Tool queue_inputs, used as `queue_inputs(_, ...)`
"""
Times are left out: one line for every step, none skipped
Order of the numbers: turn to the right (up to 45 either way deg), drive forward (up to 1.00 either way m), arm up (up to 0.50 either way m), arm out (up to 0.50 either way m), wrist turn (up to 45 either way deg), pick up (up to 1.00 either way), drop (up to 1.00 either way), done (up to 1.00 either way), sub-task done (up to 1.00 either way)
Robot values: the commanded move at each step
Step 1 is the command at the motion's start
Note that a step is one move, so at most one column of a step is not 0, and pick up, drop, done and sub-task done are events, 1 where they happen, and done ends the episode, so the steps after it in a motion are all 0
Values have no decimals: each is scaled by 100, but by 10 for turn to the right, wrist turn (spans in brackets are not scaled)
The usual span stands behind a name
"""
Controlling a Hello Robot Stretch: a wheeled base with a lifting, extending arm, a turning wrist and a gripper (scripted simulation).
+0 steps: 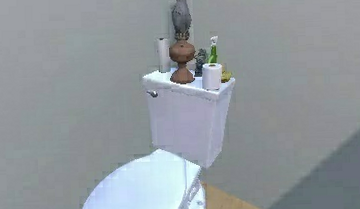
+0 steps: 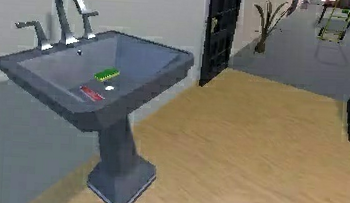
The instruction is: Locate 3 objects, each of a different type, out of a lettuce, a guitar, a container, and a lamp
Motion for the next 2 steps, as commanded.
queue_inputs(0,0,0,0,0,0,0,0,100)
queue_inputs(-450,0,0,0,0,0,0,0,0)
